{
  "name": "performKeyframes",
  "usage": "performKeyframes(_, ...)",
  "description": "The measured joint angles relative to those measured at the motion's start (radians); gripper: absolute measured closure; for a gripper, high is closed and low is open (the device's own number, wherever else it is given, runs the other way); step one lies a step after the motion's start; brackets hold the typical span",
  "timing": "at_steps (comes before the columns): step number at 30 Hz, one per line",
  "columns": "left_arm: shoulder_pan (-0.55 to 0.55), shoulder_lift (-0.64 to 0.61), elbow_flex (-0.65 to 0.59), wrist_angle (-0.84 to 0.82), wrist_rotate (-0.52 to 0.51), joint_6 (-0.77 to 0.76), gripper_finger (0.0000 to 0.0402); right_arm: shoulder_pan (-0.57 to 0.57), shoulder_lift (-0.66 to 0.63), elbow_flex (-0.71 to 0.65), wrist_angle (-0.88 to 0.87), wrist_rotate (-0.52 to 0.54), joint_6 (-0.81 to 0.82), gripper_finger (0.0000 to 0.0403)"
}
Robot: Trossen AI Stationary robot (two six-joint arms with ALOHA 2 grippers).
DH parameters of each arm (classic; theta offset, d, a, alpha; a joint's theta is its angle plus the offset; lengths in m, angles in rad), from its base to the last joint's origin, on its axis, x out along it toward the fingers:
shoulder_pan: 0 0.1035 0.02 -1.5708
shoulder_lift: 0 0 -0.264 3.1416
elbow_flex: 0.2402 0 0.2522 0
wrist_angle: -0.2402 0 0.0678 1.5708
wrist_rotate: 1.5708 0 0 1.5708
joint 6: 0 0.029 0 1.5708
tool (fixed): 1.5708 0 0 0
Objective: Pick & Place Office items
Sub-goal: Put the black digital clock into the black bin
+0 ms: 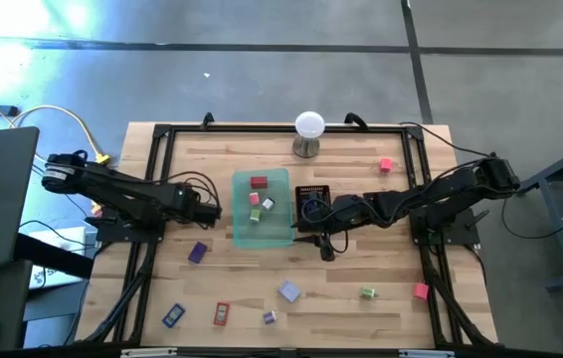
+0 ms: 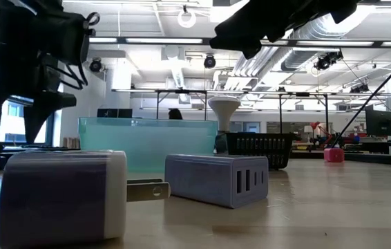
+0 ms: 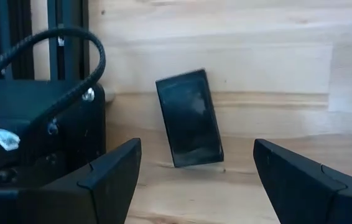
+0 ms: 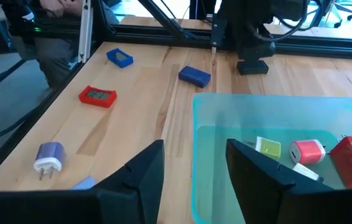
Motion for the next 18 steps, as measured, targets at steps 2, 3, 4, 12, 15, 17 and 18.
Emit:
performKeyframes(2,-0.013,0.025,0.0,0.005,0.003,-0.023,0.0101,0.0,0.0,0.0,-0.006,0.0,0.0,0.0243)
performKeyframes(3,-0.02,0.037,-0.001,0.009,0.005,-0.033,0.0101,0.0,0.0,0.0,-0.011,0.0,0.0,0.0243)
performKeyframes(4,-0.027,0.048,-0.001,0.011,0.008,-0.038,0.0101,0.0,0.0,0.0,-0.016,0.0,0.0,0.0243)
performKeyframes(12,-0.038,0.126,-0.001,0.035,0.005,-0.092,0.0101,0.011,0.0,0.0,-0.015,0.0,0.005,0.0243)
performKeyframes(15,-0.038,0.155,-0.001,0.057,-0.025,-0.097,0.0101,0.025,0.0,0.0,-0.015,-0.001,0.005,0.0243)
performKeyframes(17,-0.038,0.179,-0.001,0.068,-0.025,-0.097,0.0101,0.034,0.0,0.0,-0.014,-0.001,0.004,0.0243)
performKeyframes(18,-0.038,0.192,-0.001,0.07,-0.025,-0.097,0.0101,0.038,0.0,0.0,-0.013,-0.001,0.003,0.0243)
